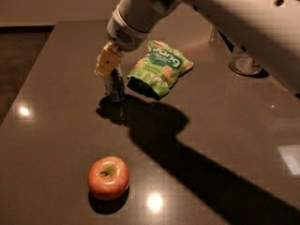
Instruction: Move redbull can near green rice chip bag
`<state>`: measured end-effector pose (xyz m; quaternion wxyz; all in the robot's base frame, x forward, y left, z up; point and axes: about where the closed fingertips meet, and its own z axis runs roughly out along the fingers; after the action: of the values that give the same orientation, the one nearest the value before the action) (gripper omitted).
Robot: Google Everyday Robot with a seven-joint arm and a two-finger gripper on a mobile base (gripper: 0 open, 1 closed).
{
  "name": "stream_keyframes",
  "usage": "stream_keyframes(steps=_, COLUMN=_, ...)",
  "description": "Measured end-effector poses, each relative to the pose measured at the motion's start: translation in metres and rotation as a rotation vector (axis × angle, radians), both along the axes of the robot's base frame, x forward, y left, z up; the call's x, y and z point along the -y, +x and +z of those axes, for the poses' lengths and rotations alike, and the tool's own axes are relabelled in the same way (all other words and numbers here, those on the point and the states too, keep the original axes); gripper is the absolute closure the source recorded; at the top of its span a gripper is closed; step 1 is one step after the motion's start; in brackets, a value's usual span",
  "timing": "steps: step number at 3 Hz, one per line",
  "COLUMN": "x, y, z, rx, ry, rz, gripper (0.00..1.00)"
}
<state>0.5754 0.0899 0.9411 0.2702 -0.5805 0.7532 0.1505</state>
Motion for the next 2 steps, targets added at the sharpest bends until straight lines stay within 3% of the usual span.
stream_keyframes(steps=2, x=0.042, y=0.031, z=-0.01, rx=0.012, ry=-0.003, rz=-0.115, gripper=0.36)
